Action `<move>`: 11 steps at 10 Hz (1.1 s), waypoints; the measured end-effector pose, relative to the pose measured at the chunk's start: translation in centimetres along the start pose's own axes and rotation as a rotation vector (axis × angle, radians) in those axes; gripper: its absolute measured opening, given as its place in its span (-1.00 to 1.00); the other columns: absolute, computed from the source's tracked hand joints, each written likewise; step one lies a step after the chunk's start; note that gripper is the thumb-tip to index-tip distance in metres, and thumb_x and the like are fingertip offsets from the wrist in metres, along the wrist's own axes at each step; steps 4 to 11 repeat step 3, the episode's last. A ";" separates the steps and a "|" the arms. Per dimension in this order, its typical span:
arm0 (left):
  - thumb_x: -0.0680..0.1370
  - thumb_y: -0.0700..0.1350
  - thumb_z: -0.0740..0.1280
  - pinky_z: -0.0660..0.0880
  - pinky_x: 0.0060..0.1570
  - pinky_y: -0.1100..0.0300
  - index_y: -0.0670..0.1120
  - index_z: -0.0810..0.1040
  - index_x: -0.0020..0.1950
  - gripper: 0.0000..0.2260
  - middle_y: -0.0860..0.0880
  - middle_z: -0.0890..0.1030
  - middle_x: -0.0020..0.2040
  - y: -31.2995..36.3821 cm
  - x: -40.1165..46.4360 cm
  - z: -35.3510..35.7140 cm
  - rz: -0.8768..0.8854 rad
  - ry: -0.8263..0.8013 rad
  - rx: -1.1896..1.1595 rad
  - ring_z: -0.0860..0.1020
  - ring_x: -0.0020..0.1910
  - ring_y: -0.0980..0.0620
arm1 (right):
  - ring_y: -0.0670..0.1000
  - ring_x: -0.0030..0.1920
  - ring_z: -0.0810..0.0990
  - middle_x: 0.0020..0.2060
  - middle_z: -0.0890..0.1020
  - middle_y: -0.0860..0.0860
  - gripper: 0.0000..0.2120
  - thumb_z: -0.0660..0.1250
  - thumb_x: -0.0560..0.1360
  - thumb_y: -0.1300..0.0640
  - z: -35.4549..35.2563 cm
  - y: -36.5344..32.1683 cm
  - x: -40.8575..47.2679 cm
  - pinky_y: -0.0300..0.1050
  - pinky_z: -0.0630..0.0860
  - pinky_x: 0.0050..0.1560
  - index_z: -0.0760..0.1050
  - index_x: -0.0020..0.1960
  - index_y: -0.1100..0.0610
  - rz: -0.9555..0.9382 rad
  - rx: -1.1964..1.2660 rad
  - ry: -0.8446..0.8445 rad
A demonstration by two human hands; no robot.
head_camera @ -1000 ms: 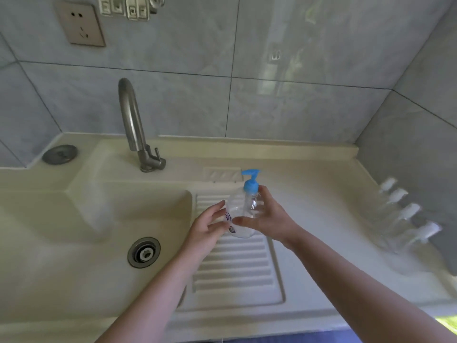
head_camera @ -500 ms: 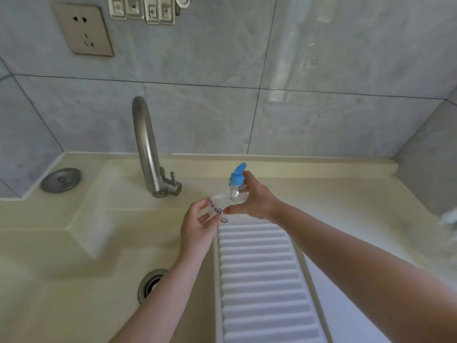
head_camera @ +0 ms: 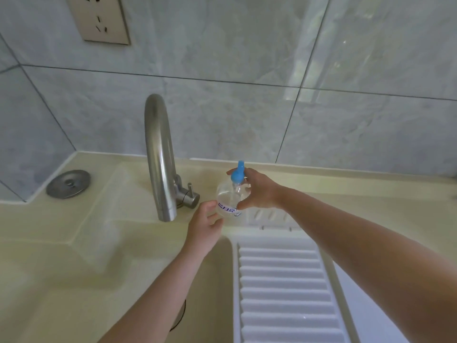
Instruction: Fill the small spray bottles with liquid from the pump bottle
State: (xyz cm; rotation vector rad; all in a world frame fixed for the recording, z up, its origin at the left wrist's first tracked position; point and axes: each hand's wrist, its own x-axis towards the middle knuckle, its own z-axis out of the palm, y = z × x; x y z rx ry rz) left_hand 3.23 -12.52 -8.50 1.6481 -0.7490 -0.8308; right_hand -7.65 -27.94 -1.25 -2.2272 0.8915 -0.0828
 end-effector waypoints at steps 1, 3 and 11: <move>0.58 -0.25 0.34 0.45 0.09 0.20 -0.07 0.47 0.27 -0.73 0.01 0.57 0.19 -0.4 0.5 0.2 -0.024 0.042 0.023 0.58 0.05 0.03 | -0.08 0.33 0.42 0.31 0.45 -0.06 -0.12 0.56 0.29 0.24 0.4 0.4 0.4 -0.08 0.42 0.35 0.27 0.51 -0.09 -0.002 0.005 -0.029; 0.59 -0.17 0.34 0.52 0.15 0.05 -0.01 0.47 0.23 -0.77 -0.02 0.60 0.22 -0.8 0.7 0.3 -0.029 0.058 0.024 0.59 0.00 0.00 | 0.00 0.43 0.36 0.41 0.41 -0.06 -0.05 0.53 0.30 0.20 1.3 0.6 0.6 -0.02 0.37 0.41 0.15 0.57 -0.08 0.021 0.015 -0.005; 0.59 -0.17 0.34 0.52 0.15 0.05 -0.01 0.47 0.23 -0.77 -0.02 0.60 0.22 -0.8 0.7 0.3 -0.029 0.058 0.024 0.59 0.00 0.00 | 0.00 0.43 0.36 0.41 0.41 -0.06 -0.05 0.53 0.30 0.20 1.3 0.6 0.6 -0.02 0.37 0.41 0.15 0.57 -0.08 0.021 0.015 -0.005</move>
